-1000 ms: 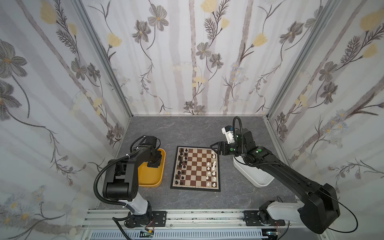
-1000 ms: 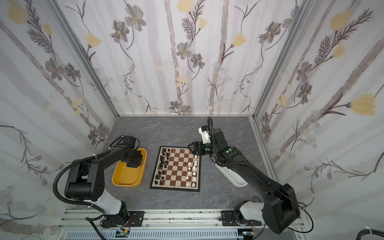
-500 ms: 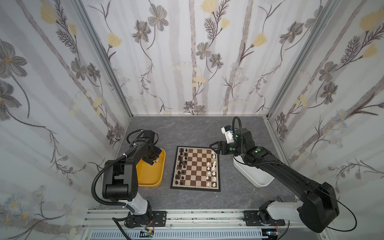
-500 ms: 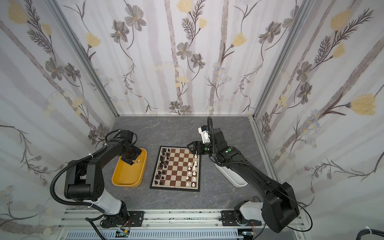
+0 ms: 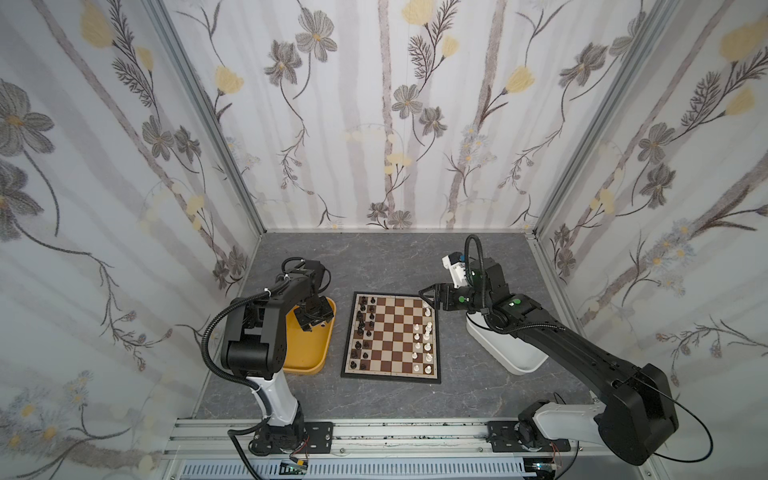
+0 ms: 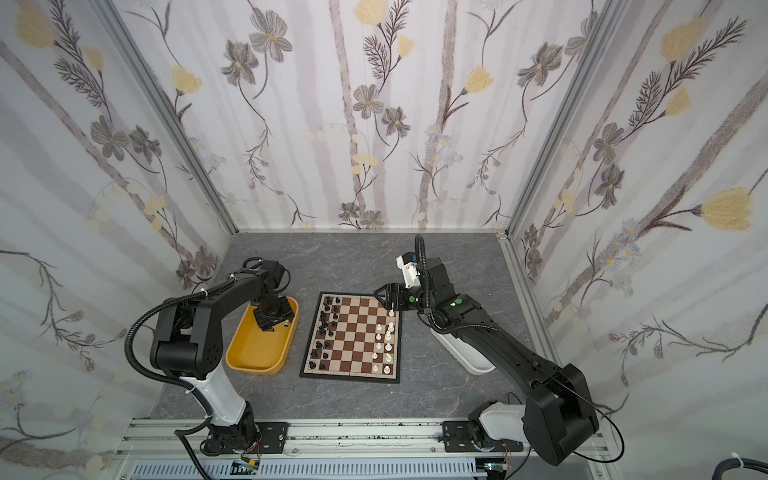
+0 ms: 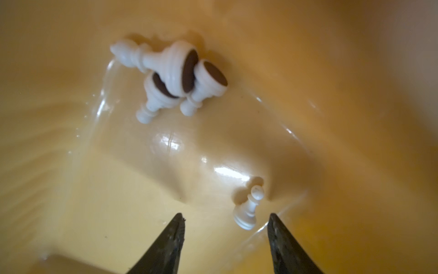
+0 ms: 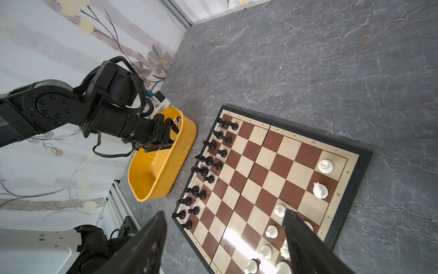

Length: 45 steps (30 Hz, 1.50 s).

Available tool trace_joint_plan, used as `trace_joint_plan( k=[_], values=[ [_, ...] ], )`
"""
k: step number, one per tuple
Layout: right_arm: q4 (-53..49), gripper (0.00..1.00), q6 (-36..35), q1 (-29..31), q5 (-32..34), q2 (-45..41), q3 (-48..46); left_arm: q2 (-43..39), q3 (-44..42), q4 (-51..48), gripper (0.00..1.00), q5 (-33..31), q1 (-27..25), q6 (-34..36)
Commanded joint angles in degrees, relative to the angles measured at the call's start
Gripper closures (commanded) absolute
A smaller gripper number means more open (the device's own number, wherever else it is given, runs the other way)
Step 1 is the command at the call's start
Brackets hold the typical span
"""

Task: Set up the chess pieces on the board

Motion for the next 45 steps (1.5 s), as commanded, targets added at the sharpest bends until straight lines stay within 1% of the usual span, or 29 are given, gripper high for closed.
trace_joint_plan(
  k=[1, 4, 6, 13, 14, 16, 17, 21, 23, 26, 29, 34, 36, 45],
  values=[
    [2.38, 0.23, 0.27, -0.05, -0.66, -0.6, -0.24, 1.77, 1.17, -2.96, 0.5, -2.21, -0.05, 1.12],
    [2.24, 0.23, 0.27, -0.16, -0.4, -1.06, -0.38, 3.59, 2.88, -3.35, 0.58, -1.5, -0.28, 1.86],
    [1.98, 0.23, 0.26, -0.13, -0.18, -1.37, -0.37, 4.13, 3.86, -4.16, 0.61, -1.82, -0.55, 2.24],
    [1.82, 0.23, 0.45, -0.22, -0.21, -0.83, 0.22, 1.9, 1.77, -3.49, 0.61, -0.79, -1.03, 1.88],
    [1.78, 0.23, 0.52, -0.19, -0.3, -0.72, 0.41, 1.49, 1.34, -3.48, 0.6, -0.79, -1.04, 1.64],
    [1.9, 0.23, 0.63, -0.26, -0.31, -0.71, 0.41, 0.22, 0.21, -3.38, 0.53, -1.0, -1.03, 1.66],
    [1.85, 0.23, 0.62, -0.22, -0.29, -0.65, 0.37, -0.38, -0.34, -3.25, 0.52, -1.14, -1.03, 1.7],
    [1.8, 0.23, 0.75, -0.19, -0.33, -0.84, 0.24, -2.32, -2.48, -3.0, 0.52, -0.44, -1.2, 1.77],
    [1.98, 0.23, 0.82, -0.18, -0.33, -0.98, 0.0, -3.08, -3.7, -2.4, 0.53, -0.13, -1.21, 1.85],
    [2.1, 0.23, 1.05, -0.25, -0.48, -0.98, -0.03, -3.35, -4.55, -1.99, 0.57, 0.26, -1.21, 1.34],
    [2.1, 0.23, 1.11, -0.18, -0.48, -1.12, -0.03, -3.77, -5.67, -0.98, 0.57, 0.71, -1.25, 0.41],
    [1.73, 0.23, 1.33, -0.09, -0.36, -1.48, 0.15, -2.8, -6.11, 0.22, 0.62, 1.93, -1.23, -0.57],
    [1.51, 0.23, 1.36, -0.1, 0.12, -1.74, 0.02, -2.89, -6.37, 0.52, 0.62, 2.06, -1.18, -0.81],
    [1.9, 0.23, 1.88, -0.01, 0.21, -1.68, -0.29, -4.35, -7.73, 1.06, 0.69, 2.11, -1.21, -1.54]
  ],
)
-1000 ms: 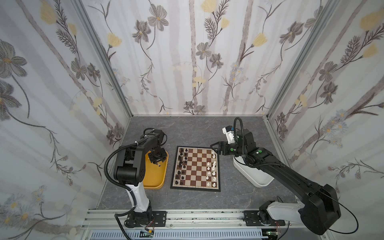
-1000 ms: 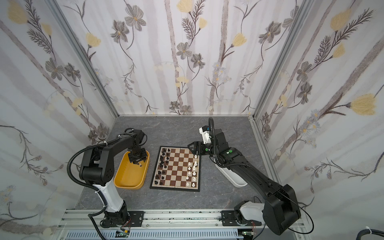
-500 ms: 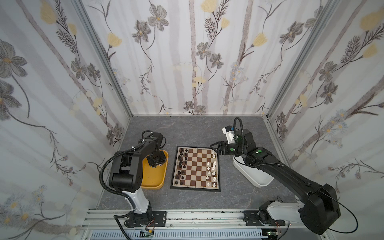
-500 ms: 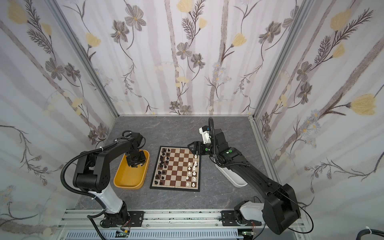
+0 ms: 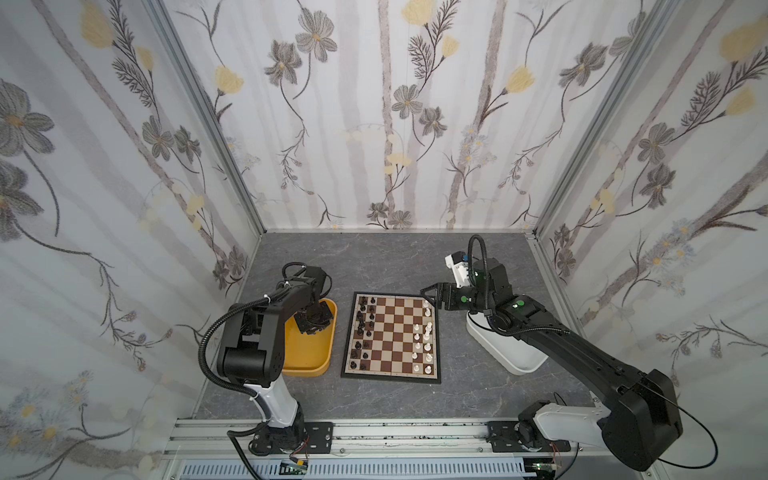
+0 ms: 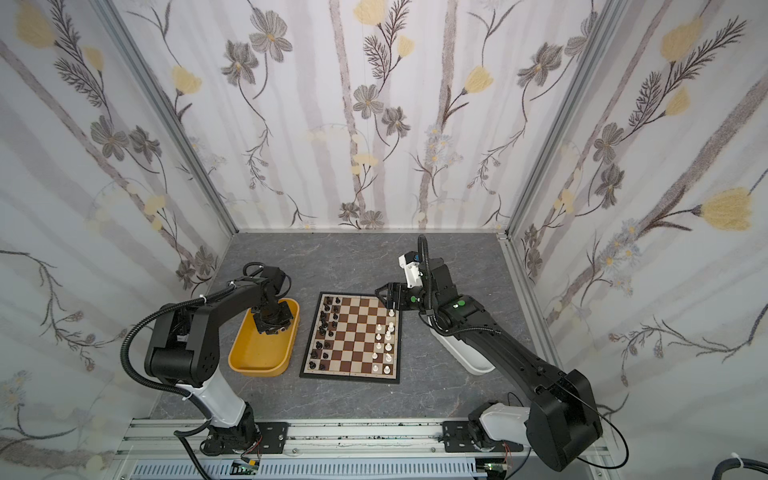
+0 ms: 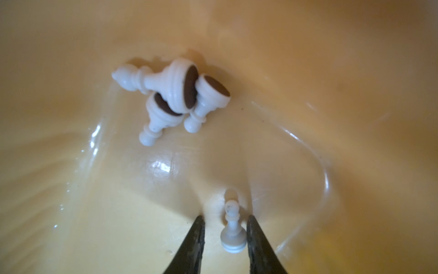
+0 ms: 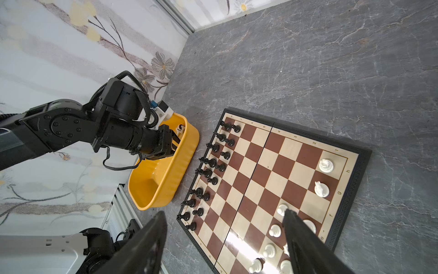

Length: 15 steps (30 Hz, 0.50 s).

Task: Set up the chess pieces on the board

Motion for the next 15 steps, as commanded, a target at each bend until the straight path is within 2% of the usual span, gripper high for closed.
trace_joint_plan(
  k=[1, 8, 10, 15],
  values=[
    [1.94, 0.23, 0.43, -0.05, 0.0, -0.06, -0.05, -0.34, -1.02, -3.01, 0.69, 2.16, -0.03, -1.27],
    [2.33, 0.23, 0.61, 0.08, -0.08, 0.05, -0.36, -1.13, -2.94, -2.37, 0.73, 2.48, 0.02, -2.88],
    [2.42, 0.22, 0.64, 0.09, -0.09, -0.08, -0.56, -1.34, -3.33, -2.0, 0.77, 2.63, 0.02, -3.04],
    [2.6, 0.2, 0.86, 0.14, 0.01, -0.67, -1.01, -1.44, -4.11, -1.32, 0.78, 2.48, 0.02, -3.01]
  ],
)
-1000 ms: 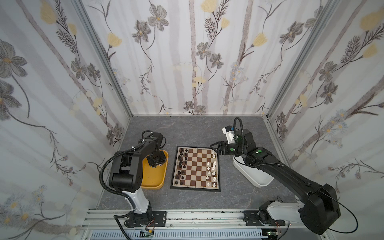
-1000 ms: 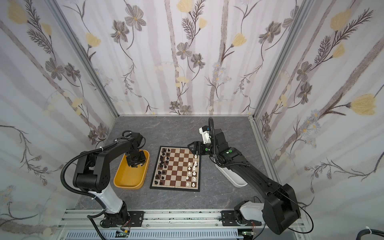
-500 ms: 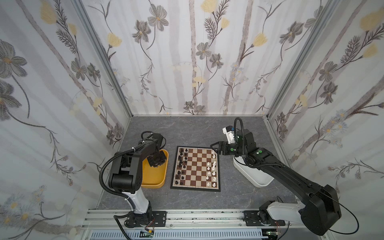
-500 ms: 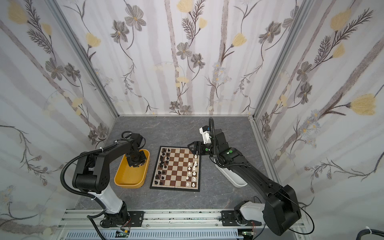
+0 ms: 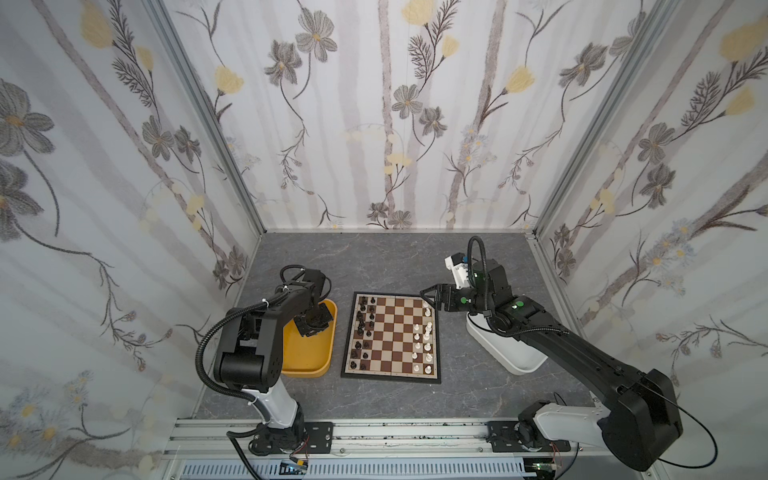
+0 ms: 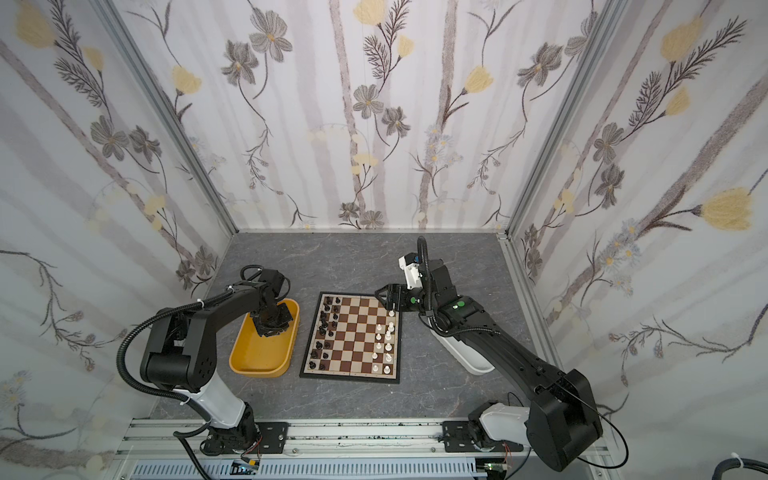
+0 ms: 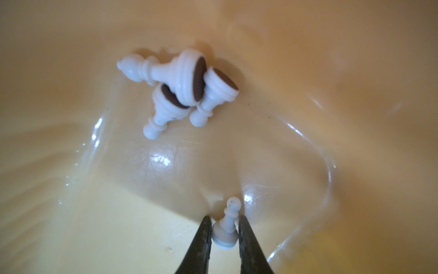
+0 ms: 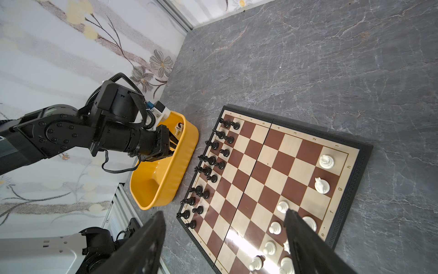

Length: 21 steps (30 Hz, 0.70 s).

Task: Set up the chess pieces on the board

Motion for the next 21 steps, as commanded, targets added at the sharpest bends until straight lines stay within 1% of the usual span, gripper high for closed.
trace_joint_plan(
  k=[1, 4, 12, 15, 17, 21],
  values=[
    [2.66, 0.2, 0.44, 0.08, 0.0, -0.57, -0.34, 0.42, -1.03, -4.31, 0.78, 2.14, 0.04, -1.07],
    [2.9, 0.19, 0.52, 0.09, 0.0, -0.95, -0.69, 0.04, -1.5, -3.66, 0.78, 1.73, 0.04, -0.85],
    [3.65, 0.19, 1.05, 0.41, -0.09, -1.22, -0.96, -2.2, -2.92, -1.07, 0.83, 3.0, 0.04, -0.89],
    [4.21, 0.19, 1.23, 0.52, -0.17, -0.97, -0.65, -5.34, -3.27, -0.51, 0.85, 2.45, 0.04, -0.82],
    [4.31, 0.19, 1.13, 0.56, -0.25, -0.41, 0.12, -8.58, -3.27, -0.64, 0.88, 0.92, -0.05, -0.28],
    [5.35, 0.19, 1.18, 0.66, -0.98, 0.96, 1.68, -15.02, -3.51, -1.75, 0.89, -1.76, -0.18, 1.18]
  ],
)
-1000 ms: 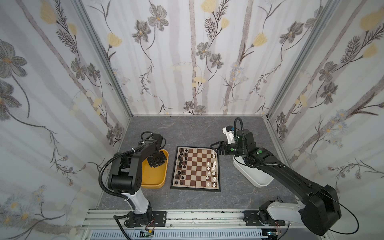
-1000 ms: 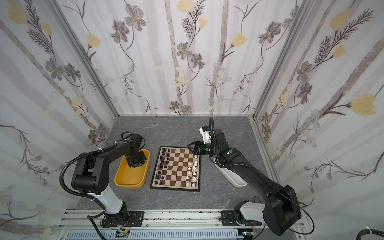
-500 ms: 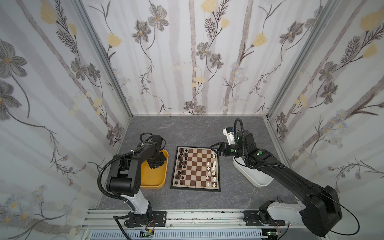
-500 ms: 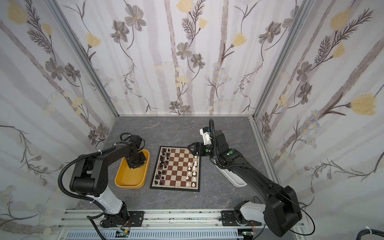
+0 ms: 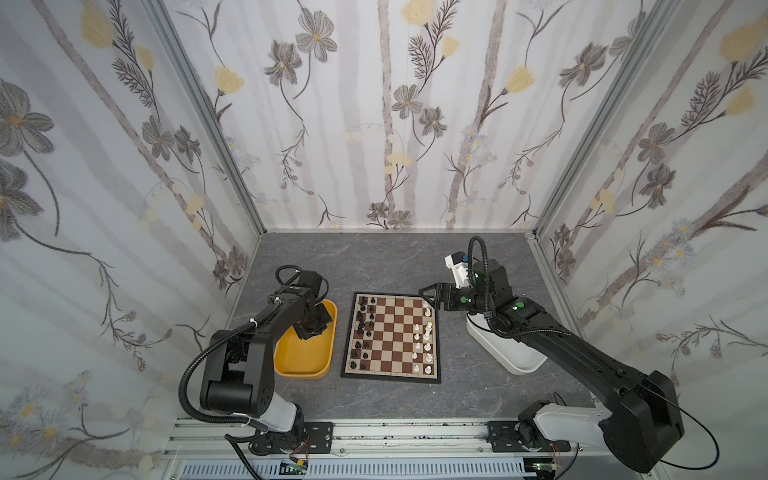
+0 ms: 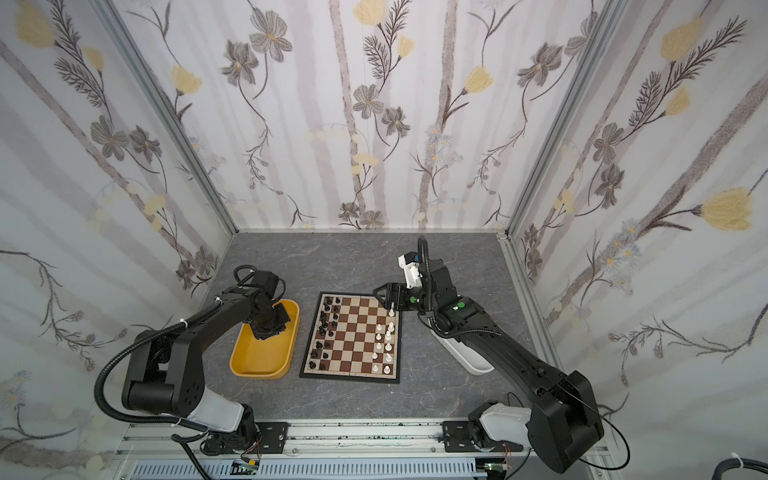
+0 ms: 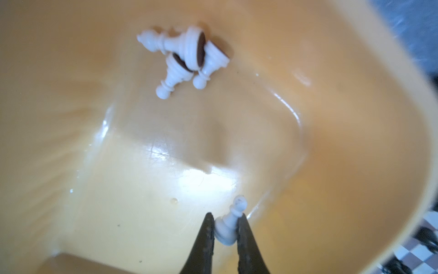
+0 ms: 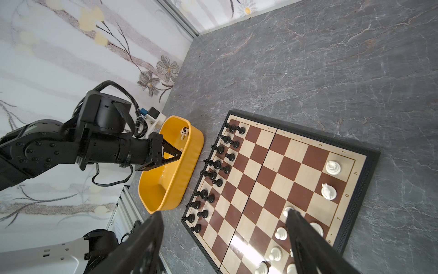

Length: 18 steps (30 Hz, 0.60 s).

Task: Set up the chess pieces on the board
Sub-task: 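Carry the pawn over the board toward the right gripper while it closes on it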

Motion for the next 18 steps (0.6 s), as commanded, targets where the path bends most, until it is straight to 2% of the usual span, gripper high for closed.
trace_joint_plan(
  k=[1, 4, 7, 11, 12, 14, 18],
  values=[
    [3.59, 0.19, 0.26, 0.08, -1.29, 1.39, 1.62, -4.25, -0.04, -1.39, 0.89, -2.83, -0.09, 1.97],
    [5.26, 0.19, 0.68, 0.08, -2.68, 3.56, 3.78, -9.25, -0.34, 1.01, 0.89, -1.75, -0.77, 4.68],
    [6.5, 0.18, 1.01, 0.18, -4.22, 6.36, 8.5, -14.64, -1.24, 7.94, 0.9, 1.04, -3.08, 7.27],
    [7.49, 0.17, 2.2, 0.11, -7.33, 10.26, 14.69, -19.63, -4.38, 25.64, 0.89, 7.76, -8.81, 10.9],
    [7.23, 0.18, 2.36, 0.09, -7.78, 11.75, 15.94, -20.32, -5.63, 31.22, 0.91, 8.98, -10.66, 12.47],
    [5.31, 0.19, 2.02, 0.11, -7.38, 12.99, 18.11, -20.35, -7.44, 40.66, 0.94, 11.05, -14.06, 15.74],
    [-2.67, 0.21, -1.24, 0.57, -4.49, 14.66, 22.98, -17.23, -11.31, 59.65, 0.95, 19.67, -17.96, 20.89]
  ],
)
